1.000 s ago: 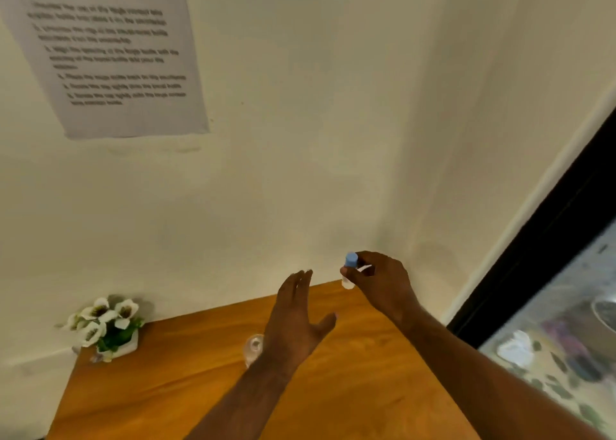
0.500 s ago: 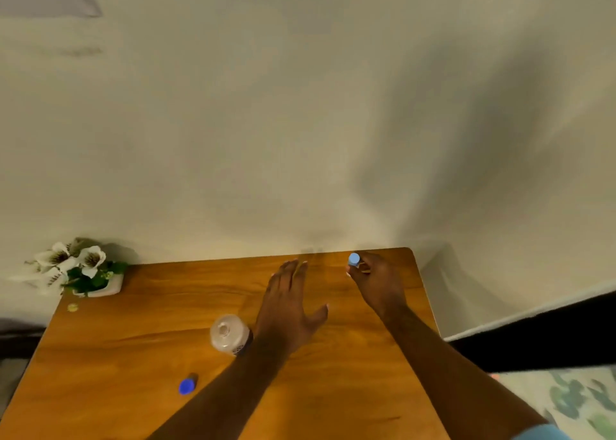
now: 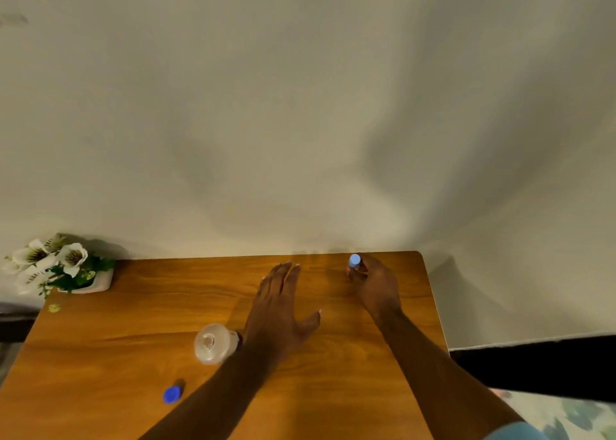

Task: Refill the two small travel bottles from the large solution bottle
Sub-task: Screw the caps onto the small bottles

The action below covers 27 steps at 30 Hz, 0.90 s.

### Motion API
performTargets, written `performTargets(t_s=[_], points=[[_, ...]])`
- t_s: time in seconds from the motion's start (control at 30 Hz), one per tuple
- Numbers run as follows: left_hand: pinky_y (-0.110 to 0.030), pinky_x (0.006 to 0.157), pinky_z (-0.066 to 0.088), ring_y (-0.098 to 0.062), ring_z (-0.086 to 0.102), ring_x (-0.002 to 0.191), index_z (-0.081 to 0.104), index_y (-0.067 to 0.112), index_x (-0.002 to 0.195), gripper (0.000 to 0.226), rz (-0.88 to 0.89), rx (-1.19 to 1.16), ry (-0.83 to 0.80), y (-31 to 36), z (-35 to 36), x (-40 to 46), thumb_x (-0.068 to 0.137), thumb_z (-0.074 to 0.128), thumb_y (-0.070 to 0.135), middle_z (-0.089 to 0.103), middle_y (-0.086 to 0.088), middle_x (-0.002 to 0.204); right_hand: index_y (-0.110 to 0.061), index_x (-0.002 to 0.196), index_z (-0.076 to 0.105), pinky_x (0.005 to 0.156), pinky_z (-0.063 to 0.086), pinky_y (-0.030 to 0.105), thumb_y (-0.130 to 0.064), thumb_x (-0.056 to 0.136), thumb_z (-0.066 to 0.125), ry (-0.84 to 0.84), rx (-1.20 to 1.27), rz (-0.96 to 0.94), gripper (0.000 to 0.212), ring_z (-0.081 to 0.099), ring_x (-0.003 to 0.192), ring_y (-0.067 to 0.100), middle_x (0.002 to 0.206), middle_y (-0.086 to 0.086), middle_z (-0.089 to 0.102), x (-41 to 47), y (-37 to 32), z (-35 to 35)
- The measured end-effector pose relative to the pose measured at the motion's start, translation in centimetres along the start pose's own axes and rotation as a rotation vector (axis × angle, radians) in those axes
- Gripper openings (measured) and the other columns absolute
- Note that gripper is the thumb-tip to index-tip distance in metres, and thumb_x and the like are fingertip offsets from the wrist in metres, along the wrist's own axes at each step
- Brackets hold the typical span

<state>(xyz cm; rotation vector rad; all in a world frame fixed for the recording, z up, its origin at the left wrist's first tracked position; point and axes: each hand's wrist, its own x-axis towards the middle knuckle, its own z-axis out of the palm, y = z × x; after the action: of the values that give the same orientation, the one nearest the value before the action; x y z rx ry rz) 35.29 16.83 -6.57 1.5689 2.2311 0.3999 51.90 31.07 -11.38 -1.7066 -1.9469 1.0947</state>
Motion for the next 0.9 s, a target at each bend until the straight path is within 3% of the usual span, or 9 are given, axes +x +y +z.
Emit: performTargets(t_s=[0.17, 0.3, 0.43, 0.67, 0.9], points=[[-0.044, 0.123, 0.031, -0.02, 0.013, 0.155, 0.017, 0.025, 0.159, 0.097, 0.029, -0.059, 0.032, 0.5, -0.5, -0.5, 0.083, 0.054, 0.071, 0.018, 0.0, 0.168, -0.018, 0.15, 0.037, 0.101, 0.05, 0.045, -0.039, 0.087, 0.072, -0.021, -0.005, 0.057, 0.075, 0.055, 0.127, 0.029, 0.142, 0.007, 0.056, -0.7, 0.0, -0.1], [-0.043, 0.121, 0.034, -0.02, 0.016, 0.154, 0.02, 0.025, 0.158, 0.095, 0.078, -0.09, 0.091, 0.8, -2.5, -1.8, 0.083, 0.053, 0.071, 0.021, 0.001, 0.166, -0.02, 0.154, 0.025, 0.105, 0.047, 0.045, -0.05, 0.082, 0.073, 0.044, 0.01, 0.068, 0.092, 0.046, 0.135, 0.03, 0.152, 0.007, 0.045, -3.4, -0.6, -1.1], [-0.042, 0.121, 0.033, -0.017, 0.013, 0.155, 0.018, 0.03, 0.158, 0.094, 0.089, -0.102, 0.128, 0.6, -5.4, -3.7, 0.082, 0.053, 0.072, 0.018, 0.005, 0.167, -0.019, 0.155, 0.025, 0.111, 0.036, 0.044, -0.058, 0.084, 0.066, 0.123, -0.106, -0.046, 0.09, 0.032, 0.144, 0.029, 0.158, 0.006, 0.034, -7.3, -2.9, -2.3], [-0.044, 0.119, 0.036, -0.02, 0.019, 0.153, 0.022, 0.027, 0.157, 0.095, 0.15, -0.054, 0.193, -2.9, -10.9, -8.7, 0.08, 0.048, 0.076, 0.023, 0.001, 0.166, -0.022, 0.149, 0.034, 0.106, 0.045, 0.042, -0.062, 0.088, 0.056, 0.202, -0.208, -0.263, 0.076, 0.038, 0.138, 0.023, 0.152, 0.002, 0.04, -14.9, -10.4, -3.0], [-0.042, 0.118, 0.037, -0.023, 0.033, 0.147, 0.04, 0.018, 0.151, 0.096, 0.134, -0.127, 0.222, -10.9, -14.7, -17.5, 0.073, 0.052, 0.072, 0.039, -0.006, 0.158, -0.016, 0.141, 0.049, 0.108, 0.041, 0.039, -0.054, 0.09, 0.06, 0.218, -0.241, -0.444, 0.064, 0.042, 0.134, 0.025, 0.142, 0.007, 0.052, -24.1, -15.5, 2.5]])
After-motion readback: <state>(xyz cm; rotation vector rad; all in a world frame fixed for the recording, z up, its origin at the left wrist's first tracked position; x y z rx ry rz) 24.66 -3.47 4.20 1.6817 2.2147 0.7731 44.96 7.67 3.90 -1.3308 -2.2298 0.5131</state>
